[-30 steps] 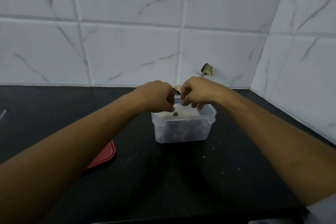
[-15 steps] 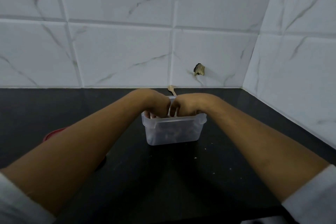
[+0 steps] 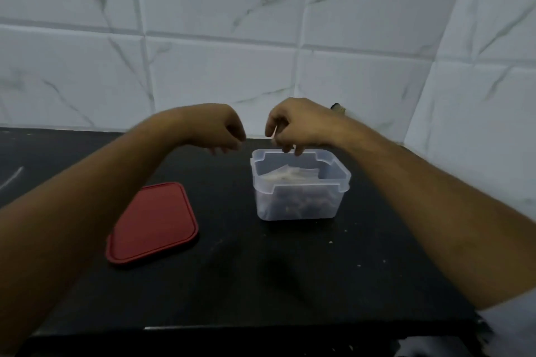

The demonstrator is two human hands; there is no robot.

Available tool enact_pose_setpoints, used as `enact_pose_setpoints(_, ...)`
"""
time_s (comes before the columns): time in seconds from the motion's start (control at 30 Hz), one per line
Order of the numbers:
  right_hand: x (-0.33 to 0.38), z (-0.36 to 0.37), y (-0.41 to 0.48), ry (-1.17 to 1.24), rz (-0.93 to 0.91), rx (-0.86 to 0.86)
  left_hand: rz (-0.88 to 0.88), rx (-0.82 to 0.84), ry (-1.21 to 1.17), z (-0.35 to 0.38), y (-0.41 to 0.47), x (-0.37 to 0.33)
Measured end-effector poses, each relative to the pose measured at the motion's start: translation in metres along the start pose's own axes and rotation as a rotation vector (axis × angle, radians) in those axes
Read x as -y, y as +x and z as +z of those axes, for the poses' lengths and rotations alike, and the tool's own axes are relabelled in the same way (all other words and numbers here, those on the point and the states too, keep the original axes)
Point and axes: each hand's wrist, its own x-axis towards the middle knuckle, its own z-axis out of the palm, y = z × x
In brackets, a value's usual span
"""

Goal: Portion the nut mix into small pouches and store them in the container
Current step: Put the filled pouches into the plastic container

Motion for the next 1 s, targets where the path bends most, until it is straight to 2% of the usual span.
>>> enact_pose_setpoints(0.23, 0.075, 0.066, 0.022, 0.078, -0.077, 0.161, -0.322, 0.000, -0.039, 0.012, -0.060, 0.096)
enact_pose_setpoints(0.37, 0.095, 0.115, 0.029, -0.012, -0.043, 0.278, -0.534, 0.026, 0.061, 0.032, -0.085, 0.131)
enact_pose_setpoints(0.53, 0.101, 0.159, 0.027, -0.093, 0.048, 0.302, -0.686, 0.037, -0.020, 0.055, -0.092, 0.148)
enact_pose_setpoints(0.7, 0.096, 0.165, 0.028, 0.039, 0.102, 0.260, -0.720, -0.047, -0.232, 0.058, -0.085, 0.146)
enact_pose_setpoints(0.8, 0.092, 0.154, 0.026, 0.129, 0.118, 0.233, -0.685, -0.170, -0.357, 0.054, -0.083, 0.146)
enact_pose_setpoints(0.9, 0.091, 0.130, 0.028, 0.199, 0.066, 0.103, -0.577, -0.357, -0.465, 0.040, -0.083, 0.142)
enact_pose_setpoints(1.0, 0.092, 0.092, 0.028, 0.210, -0.029, -0.097, -0.479, -0.497, -0.685, 0.016, -0.079, 0.118)
